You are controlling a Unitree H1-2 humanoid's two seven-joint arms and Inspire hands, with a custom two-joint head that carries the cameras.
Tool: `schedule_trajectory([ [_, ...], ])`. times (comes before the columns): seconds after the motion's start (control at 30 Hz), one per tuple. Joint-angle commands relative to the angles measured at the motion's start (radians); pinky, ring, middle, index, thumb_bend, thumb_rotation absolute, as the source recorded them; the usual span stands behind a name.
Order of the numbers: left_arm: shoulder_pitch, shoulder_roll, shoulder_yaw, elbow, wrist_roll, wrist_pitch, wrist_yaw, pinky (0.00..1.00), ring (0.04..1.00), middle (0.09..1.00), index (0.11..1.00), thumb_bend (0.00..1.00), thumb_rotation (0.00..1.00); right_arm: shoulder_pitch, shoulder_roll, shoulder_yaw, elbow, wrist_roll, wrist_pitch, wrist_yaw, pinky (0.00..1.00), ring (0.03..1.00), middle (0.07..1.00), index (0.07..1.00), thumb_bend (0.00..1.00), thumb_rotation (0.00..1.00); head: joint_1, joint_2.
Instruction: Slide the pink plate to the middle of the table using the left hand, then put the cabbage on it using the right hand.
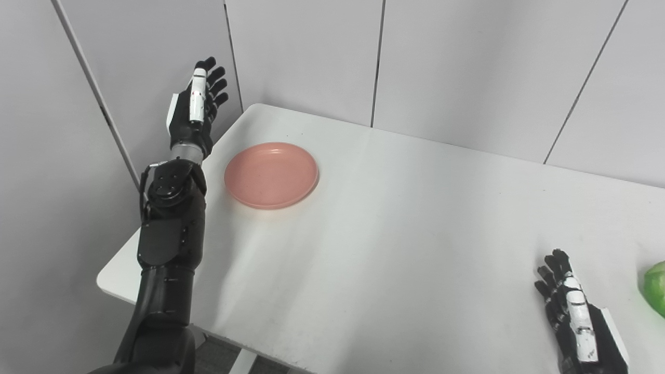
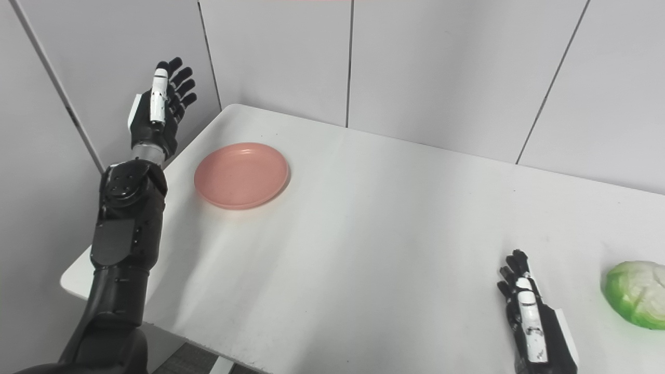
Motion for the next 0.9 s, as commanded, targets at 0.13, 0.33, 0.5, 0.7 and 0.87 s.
schedule_trajectory([
  [0.13, -0.019, 0.055, 0.014, 0.012, -0.033, -0.038, -0.008, 0.94, 0.937, 0.929, 0.916, 0.41, 1.0, -0.001, -0.004, -0.003, -0.041, 0.004, 0.031, 0.0, 1.0, 1.0, 1.0, 1.0, 0.08, 1.0, -0.005, 0.005],
  [0.33, -0.009, 0.073, 0.012, 0.068, -0.043, -0.051, -0.016, 0.92, 0.916, 0.913, 0.903, 0.39, 1.0, 0.002, 0.001, -0.003, -0.051, 0.002, 0.04, -0.005, 1.0, 1.0, 1.0, 1.0, 0.08, 1.0, -0.006, 0.007],
  [0.5, -0.003, 0.076, 0.021, 0.11, -0.067, -0.054, -0.028, 0.94, 0.941, 0.932, 0.917, 0.4, 1.0, 0.004, -0.002, -0.003, -0.06, 0.002, 0.049, -0.004, 1.0, 1.0, 1.0, 1.0, 0.09, 1.0, -0.006, 0.011],
  [0.7, -0.007, 0.086, 0.034, 0.18, -0.107, -0.055, -0.04, 0.95, 0.948, 0.942, 0.922, 0.4, 1.0, 0.006, -0.001, -0.004, -0.067, 0.0, 0.055, -0.005, 1.0, 1.0, 1.0, 1.0, 0.09, 1.0, -0.007, 0.015],
  [0.87, -0.02, 0.098, 0.035, 0.242, -0.115, -0.061, -0.037, 0.97, 0.946, 0.939, 0.924, 0.4, 1.0, 0.007, 0.004, -0.004, -0.072, 0.003, 0.064, -0.008, 1.0, 1.0, 1.0, 1.0, 0.09, 1.0, -0.01, 0.017],
])
